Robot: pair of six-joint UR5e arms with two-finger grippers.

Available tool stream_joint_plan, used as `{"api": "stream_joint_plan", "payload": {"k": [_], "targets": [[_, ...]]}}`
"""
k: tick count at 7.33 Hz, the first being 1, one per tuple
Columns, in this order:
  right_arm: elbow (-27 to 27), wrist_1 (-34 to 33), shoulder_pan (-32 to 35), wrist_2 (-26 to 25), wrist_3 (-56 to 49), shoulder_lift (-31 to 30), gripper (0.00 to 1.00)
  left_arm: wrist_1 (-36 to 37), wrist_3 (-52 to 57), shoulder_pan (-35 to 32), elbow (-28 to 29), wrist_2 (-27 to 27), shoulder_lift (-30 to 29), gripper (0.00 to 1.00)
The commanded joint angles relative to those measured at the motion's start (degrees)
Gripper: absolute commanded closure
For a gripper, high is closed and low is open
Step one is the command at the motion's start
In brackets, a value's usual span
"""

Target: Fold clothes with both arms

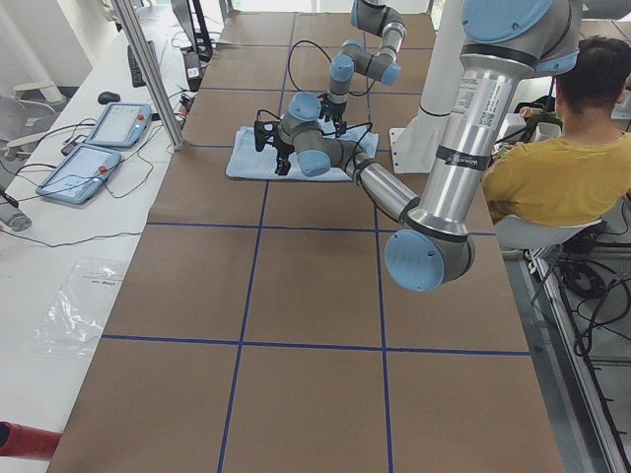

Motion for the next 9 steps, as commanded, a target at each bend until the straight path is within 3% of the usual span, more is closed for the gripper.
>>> {"api": "stream_joint_plan", "payload": {"k": [1,5,8,9], "targets": [[-1.19,0.88,0.54,2.19,-0.21,-0.44,0.0,0.0,0.02,-0.02,-0.09,-0.03,0.04,0.0],[2.83,-2.7,1.15,2.56,-0.55,-3.52,0.0,0.96,0.02,-0.11,-0.87,-0.03,-0.05,0.0],[11.71,-3.26,1.76,2.73,-1.0,-13.43,0.0,2.89,0.02,-0.38,-2.36,-0.03,-0.05,0.0],[17.99,-3.43,1.86,2.82,-1.17,-19.81,0.0,4.47,0.02,-0.72,-3.42,-0.03,-0.05,0.0]]}}
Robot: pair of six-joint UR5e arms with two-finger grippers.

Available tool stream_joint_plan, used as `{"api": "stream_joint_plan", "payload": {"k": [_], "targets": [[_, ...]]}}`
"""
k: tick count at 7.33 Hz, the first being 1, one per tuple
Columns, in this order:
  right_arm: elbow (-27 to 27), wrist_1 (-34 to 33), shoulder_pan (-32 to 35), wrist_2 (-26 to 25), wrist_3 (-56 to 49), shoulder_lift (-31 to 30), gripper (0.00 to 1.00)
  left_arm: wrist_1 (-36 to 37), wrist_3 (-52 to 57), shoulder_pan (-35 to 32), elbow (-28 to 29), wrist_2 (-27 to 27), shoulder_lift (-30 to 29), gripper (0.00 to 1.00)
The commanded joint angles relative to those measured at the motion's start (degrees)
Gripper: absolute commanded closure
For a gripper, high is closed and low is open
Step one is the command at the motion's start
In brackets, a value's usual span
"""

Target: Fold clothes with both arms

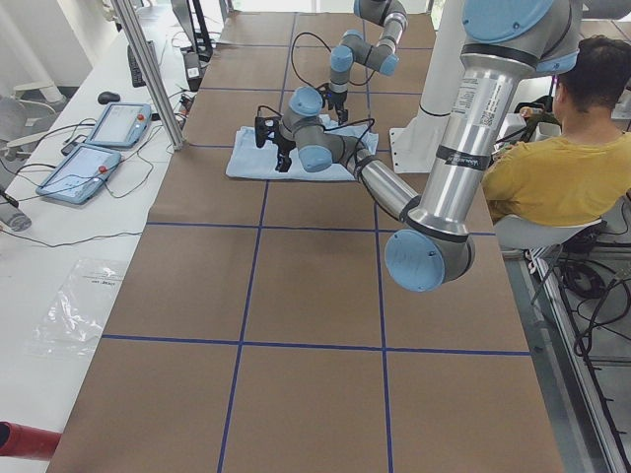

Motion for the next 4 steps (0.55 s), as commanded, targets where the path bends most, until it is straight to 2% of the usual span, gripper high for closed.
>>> {"api": "stream_joint_plan", "payload": {"k": [1,2,4], "targets": [[10.97,-1.76,0.25,1.49,-0.7,-9.77,0.0,2.89,0.0,-0.3,-1.56,0.0,-0.35,0.0],[10.76,-5.25,-0.1,1.51,-0.62,-7.8,0.0,2.99,0.0,-0.3,-1.56,0.0,-0.53,0.0],[9.53,-4.85,0.33,1.42,3.13,-4.28,0.0,2.99,0.0,-0.21,-1.65,0.0,-0.53,0.0]]}}
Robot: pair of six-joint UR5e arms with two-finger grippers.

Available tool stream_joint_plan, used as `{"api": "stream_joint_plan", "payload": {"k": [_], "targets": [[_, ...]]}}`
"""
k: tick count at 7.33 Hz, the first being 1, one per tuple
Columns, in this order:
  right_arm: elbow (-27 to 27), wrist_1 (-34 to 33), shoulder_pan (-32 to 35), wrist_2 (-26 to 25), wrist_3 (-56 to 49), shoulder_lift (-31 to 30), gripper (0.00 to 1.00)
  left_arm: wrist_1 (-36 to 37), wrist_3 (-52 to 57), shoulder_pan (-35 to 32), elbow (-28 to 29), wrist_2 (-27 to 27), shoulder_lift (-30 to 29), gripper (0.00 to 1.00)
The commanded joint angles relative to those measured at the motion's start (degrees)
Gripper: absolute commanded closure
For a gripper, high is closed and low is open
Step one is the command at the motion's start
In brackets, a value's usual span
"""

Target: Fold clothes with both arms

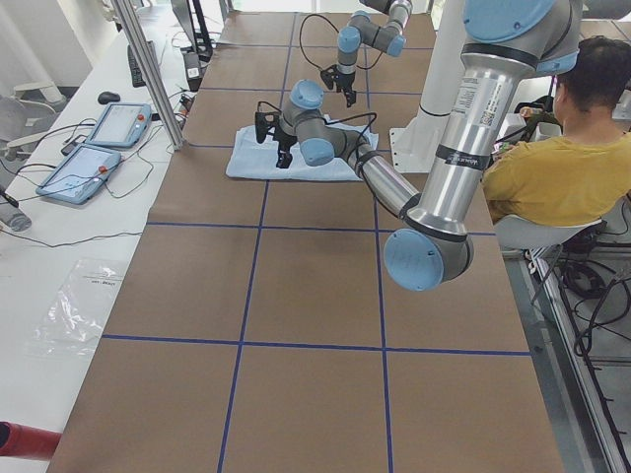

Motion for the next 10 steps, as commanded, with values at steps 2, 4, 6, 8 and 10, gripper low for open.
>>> {"api": "stream_joint_plan", "payload": {"k": [2,4,6,8,10], "targets": [[-0.3,1.59,-1.75,0.16,23.01,3.63,0.0,0.09,0.0,0.07,-0.37,-0.09,-0.22,0.0],[-2.21,12.9,-8.76,-3.5,60.19,3.29,0.0,0.0,0.0,0.07,-0.37,0.0,-0.13,0.0],[-4.24,19.16,-13.88,-13.08,88.48,3.38,0.0,0.09,0.0,0.15,-0.28,0.0,-0.13,0.0],[-4.87,20.33,-13.89,-13.11,98.15,2.76,0.11,0.09,-0.09,0.07,-0.37,0.09,-0.13,0.0],[-4.95,20.42,-14.68,-13.2,100.89,2.76,0.13,0.09,-0.09,0.07,-0.28,0.26,-0.04,0.0]]}}
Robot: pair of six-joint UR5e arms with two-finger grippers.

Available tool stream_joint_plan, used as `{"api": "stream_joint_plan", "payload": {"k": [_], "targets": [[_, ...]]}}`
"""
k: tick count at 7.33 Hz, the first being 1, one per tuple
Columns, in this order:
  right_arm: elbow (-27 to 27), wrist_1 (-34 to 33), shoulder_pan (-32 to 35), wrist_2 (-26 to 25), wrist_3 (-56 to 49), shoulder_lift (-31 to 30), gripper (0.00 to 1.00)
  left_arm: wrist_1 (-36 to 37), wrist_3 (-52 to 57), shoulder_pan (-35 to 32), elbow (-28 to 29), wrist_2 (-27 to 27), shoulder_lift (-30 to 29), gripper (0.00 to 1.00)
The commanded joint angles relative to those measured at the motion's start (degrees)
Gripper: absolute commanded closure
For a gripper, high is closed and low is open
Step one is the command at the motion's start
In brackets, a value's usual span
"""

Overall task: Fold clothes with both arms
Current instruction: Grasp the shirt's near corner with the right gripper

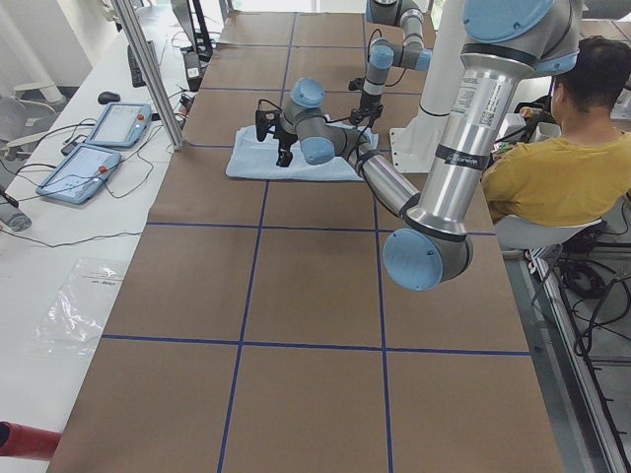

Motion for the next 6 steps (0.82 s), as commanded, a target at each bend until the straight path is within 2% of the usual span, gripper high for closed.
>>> {"api": "stream_joint_plan", "payload": {"k": [1,6], "targets": [[-0.81,1.26,-0.38,-0.17,2.82,-0.14,0.14,0.0,-0.01,0.08,0.04,0.2,0.06,0.0],[-1.52,2.5,-1.52,-0.26,3.35,0.03,0.13,0.08,-0.01,0.08,-0.05,0.28,-0.03,0.0]]}}
